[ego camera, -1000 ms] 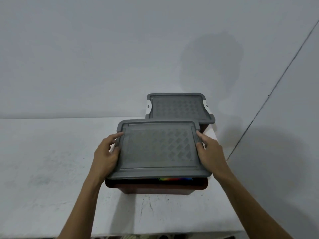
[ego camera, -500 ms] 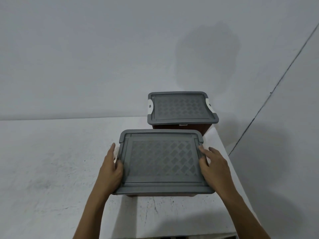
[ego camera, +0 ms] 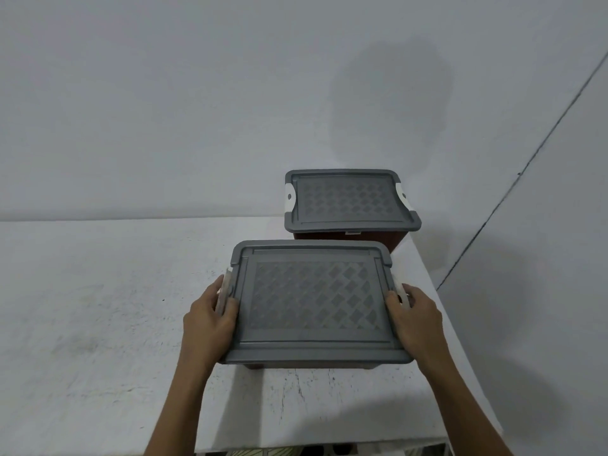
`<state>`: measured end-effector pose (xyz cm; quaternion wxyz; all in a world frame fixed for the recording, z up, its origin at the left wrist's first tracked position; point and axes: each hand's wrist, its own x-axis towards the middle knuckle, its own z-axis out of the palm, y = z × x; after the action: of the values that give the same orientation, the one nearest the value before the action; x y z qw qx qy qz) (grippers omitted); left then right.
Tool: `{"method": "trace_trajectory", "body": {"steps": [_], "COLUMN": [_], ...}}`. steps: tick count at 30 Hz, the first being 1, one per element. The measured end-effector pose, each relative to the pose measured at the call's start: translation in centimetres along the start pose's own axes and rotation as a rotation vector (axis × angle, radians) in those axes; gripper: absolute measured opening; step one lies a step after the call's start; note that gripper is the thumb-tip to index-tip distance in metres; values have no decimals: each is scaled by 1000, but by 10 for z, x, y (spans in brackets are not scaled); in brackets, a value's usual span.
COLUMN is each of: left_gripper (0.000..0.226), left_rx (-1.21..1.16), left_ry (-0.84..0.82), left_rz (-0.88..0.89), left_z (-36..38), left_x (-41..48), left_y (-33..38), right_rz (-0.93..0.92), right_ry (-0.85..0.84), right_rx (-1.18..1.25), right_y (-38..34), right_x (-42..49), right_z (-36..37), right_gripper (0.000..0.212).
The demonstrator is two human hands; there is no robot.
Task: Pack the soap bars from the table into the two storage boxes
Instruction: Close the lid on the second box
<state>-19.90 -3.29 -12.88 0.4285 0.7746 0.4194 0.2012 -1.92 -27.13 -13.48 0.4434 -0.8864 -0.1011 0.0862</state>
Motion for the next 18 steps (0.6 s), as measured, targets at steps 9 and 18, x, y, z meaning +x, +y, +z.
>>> {"method": "trace_trajectory", "body": {"steps": [9, 18], "left_gripper": [53, 71], "left_rx": [311, 262], "left_ry": [-39, -45], "left_rz": [122, 139], "left_z": [4, 7], "left_x": [2, -6], "left_y": [-3, 1], "right_rz": [-200, -291], "right_ry": [71, -1], "right_rx": [88, -185], "right_y": [8, 4], "right_x": [0, -1], "right_z": [-1, 6], "right_gripper": [32, 43]}}
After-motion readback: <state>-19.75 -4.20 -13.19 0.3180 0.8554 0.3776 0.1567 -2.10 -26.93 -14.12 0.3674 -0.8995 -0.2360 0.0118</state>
